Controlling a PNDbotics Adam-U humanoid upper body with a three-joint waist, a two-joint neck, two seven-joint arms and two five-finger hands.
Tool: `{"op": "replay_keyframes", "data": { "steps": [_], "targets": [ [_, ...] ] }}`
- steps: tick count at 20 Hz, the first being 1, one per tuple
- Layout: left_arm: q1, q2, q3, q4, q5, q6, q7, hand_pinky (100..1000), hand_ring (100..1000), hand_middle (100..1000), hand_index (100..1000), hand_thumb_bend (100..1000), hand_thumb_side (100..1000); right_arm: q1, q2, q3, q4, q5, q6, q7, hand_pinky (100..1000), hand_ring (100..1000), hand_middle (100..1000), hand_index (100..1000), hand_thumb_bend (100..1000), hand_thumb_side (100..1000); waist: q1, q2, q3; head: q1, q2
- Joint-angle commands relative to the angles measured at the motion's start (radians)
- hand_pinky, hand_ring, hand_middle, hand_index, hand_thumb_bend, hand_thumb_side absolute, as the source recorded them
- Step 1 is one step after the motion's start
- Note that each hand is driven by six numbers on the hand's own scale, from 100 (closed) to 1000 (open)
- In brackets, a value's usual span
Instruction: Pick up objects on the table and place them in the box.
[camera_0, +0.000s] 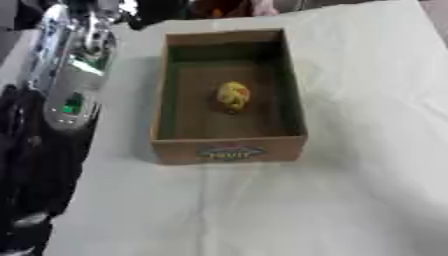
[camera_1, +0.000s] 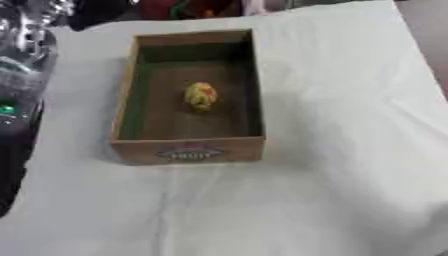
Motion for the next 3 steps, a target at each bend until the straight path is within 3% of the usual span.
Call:
{"op": "replay_keyframes", "data": {
  "steps": [1,3],
  "targets": [
    [0.005,0.058,0.047,-0.094,0.141,0.010,0.130,288,446,506,660,100,429,-0.001,-0.038,-0.017,-0.014,0.006,-0.004,-0.009,620,635,737,838,100,856,-0.008,-0.027,0.004,-0.011,0.009],
    [0.031,0.072,0.076,-0.153,0.221,0.013,0.198,265,420,496,654,100,457,0.004,-0.040,-0.019,-0.014,0.008,-0.005,-0.012,619,634,736,838,100,857,-0.008,-0.028,0.010,-0.017,0.011]
  ]
}}
